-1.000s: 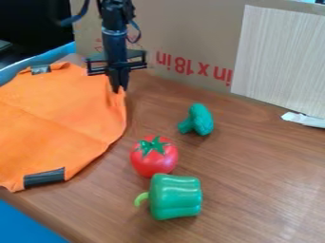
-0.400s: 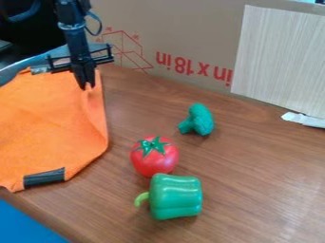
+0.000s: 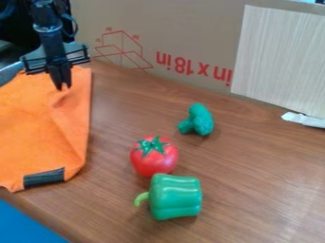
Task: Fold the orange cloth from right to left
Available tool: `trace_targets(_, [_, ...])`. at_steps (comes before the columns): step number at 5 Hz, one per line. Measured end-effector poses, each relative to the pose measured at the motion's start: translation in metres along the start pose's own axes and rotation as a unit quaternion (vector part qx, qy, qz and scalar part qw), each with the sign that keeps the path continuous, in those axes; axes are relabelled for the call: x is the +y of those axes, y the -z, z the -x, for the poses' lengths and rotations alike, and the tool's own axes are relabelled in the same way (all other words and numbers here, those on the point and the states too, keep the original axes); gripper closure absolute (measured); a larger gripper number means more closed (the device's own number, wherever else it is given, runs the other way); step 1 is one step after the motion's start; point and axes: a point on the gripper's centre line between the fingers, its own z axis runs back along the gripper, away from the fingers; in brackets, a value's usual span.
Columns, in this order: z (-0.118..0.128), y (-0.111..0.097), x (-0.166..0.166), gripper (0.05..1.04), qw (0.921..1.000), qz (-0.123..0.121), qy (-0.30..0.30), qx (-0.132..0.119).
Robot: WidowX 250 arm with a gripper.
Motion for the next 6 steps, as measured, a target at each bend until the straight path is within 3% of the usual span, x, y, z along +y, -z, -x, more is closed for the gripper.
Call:
trace_targets(1, [-0.008, 0.002, 0.014, 1.026, 0.9997, -0.018, -0.009, -0.017])
trace_targets(2, [-0.015, 0.003, 0.03, 1.026, 0.9995, -0.023, -0.009, -0.018])
trace_targets(3, [-0.018, 0.003, 0.045, 1.026, 0.9998, -0.02, 0.002, -0.008])
trace_targets(5, [-0.048, 0.006, 0.076, 1.026, 0.9986, -0.006, 0.017, -0.05])
trace_targets(6, [-0.063, 0.009, 0.086, 1.026, 0.9985, -0.002, 0.024, -0.049])
